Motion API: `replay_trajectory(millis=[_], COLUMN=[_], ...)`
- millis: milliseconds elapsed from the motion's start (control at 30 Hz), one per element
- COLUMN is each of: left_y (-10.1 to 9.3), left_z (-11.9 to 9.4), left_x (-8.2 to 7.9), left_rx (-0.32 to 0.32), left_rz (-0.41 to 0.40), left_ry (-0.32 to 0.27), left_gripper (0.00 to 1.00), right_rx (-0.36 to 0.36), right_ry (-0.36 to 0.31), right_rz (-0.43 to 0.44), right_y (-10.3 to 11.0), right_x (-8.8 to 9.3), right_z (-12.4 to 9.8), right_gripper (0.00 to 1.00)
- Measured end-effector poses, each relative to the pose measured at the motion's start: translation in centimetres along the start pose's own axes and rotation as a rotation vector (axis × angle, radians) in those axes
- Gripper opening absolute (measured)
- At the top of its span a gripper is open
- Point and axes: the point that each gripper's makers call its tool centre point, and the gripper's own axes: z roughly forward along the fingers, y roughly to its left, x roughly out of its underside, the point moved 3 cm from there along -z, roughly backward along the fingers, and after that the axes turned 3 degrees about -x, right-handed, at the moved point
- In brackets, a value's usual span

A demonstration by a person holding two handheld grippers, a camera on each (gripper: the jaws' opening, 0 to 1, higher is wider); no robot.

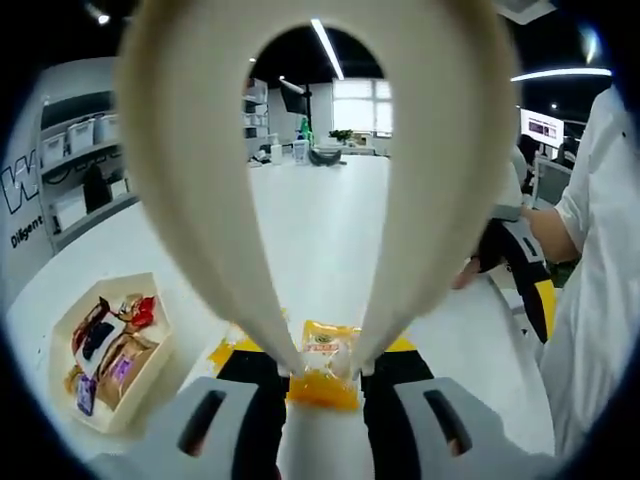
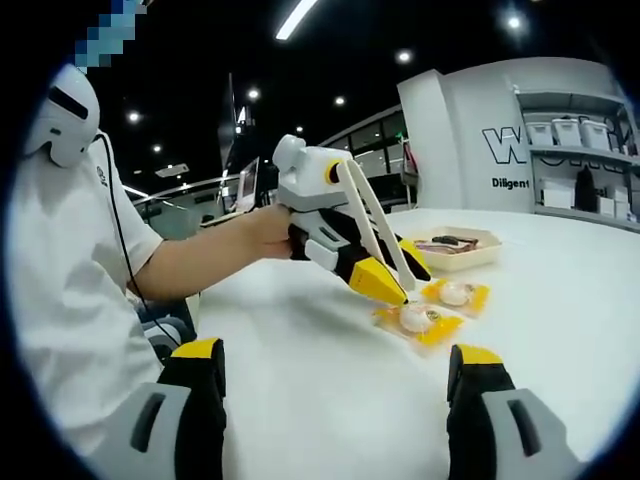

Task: Place the target food into the container with the food tongs after gripping and lifting it, then release it inside without dropping or visibly crushing the food.

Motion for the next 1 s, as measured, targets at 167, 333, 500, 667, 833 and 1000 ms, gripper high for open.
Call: replay_trajectory(millis=[167,333,500,667,833,1000], left_y=[-0.2,-0.1,0.1,0.2,0.2,0.2], left_z=[0.5,0.7,0.9,1.3,1.5,1.6], left_x=[-0.1,-0.1,0.0,0.2,0.2,0.2], left_rx=[0.010,0.014,0.015,0.018,0.022,0.024], left_rz=[0.011,0.014,0.016,0.018,0.019,0.021], left_ry=[0.005,0.008,0.015,0.026,0.028,0.031], left_gripper=[0.26,0.27,0.27,0.27,0.27,0.27], right_rx=[0.002,0.003,0.003,0.005,0.007,0.008], right_ry=[-0.004,-0.002,-0.003,-0.004,-0.003,-0.005], right_rz=[0.000,0.000,-0.001,-0.001,0.000,0.000], right_y=[0.0,-0.1,-0.1,-0.1,-0.1,-0.1], right_x=[-0.1,-0.1,-0.1,-0.1,-0.1,-0.1], right_z=[-0.1,-0.1,-0.1,-0.2,-0.3,-0.3], right_gripper=[0.93,0.93,0.93,0.93,0.93,0.93])
